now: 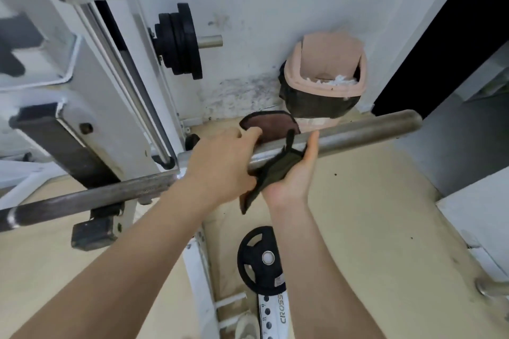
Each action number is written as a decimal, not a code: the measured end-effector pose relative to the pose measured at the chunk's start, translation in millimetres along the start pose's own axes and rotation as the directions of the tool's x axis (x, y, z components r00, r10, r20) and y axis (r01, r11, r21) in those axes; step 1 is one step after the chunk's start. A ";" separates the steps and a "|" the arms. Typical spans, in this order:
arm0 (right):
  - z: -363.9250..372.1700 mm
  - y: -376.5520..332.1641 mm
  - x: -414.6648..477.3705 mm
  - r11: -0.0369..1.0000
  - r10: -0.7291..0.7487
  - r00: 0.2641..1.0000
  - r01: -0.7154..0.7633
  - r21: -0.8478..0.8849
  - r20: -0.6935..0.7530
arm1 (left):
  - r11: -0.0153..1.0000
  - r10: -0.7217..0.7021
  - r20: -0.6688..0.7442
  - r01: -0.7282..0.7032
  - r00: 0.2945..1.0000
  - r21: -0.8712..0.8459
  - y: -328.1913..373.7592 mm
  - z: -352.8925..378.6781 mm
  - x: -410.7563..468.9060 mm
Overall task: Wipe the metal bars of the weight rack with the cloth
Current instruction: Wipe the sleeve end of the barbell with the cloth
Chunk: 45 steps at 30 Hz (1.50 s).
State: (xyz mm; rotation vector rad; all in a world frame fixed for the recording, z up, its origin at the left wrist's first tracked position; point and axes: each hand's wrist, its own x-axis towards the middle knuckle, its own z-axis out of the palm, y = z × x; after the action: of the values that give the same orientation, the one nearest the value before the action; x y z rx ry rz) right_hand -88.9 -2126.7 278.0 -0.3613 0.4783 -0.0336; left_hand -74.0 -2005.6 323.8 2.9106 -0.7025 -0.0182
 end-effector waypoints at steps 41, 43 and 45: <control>61.7 96.4 -47.6 -0.746 -0.062 0.793 0.366 -0.556 0.606 | 0.871 -0.201 -0.045 0.158 0.979 -0.465 -81.5 -8.3 -79.5; 86.0 87.2 -27.8 -0.754 0.005 0.903 0.286 -0.592 0.430 | 0.850 -0.209 -0.005 0.180 0.978 -0.494 -82.2 -7.4 -79.5; 97.5 72.5 -13.3 -0.742 0.092 0.963 0.235 -0.628 0.251 | 0.828 -0.209 0.020 0.188 0.978 -0.528 -83.6 -6.2 -78.7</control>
State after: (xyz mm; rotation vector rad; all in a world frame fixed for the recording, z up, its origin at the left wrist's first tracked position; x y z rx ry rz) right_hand -60.0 -2024.9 339.2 -2.7415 -0.0140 0.3676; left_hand -106.0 -1895.4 316.0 2.4234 -0.3120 -0.1527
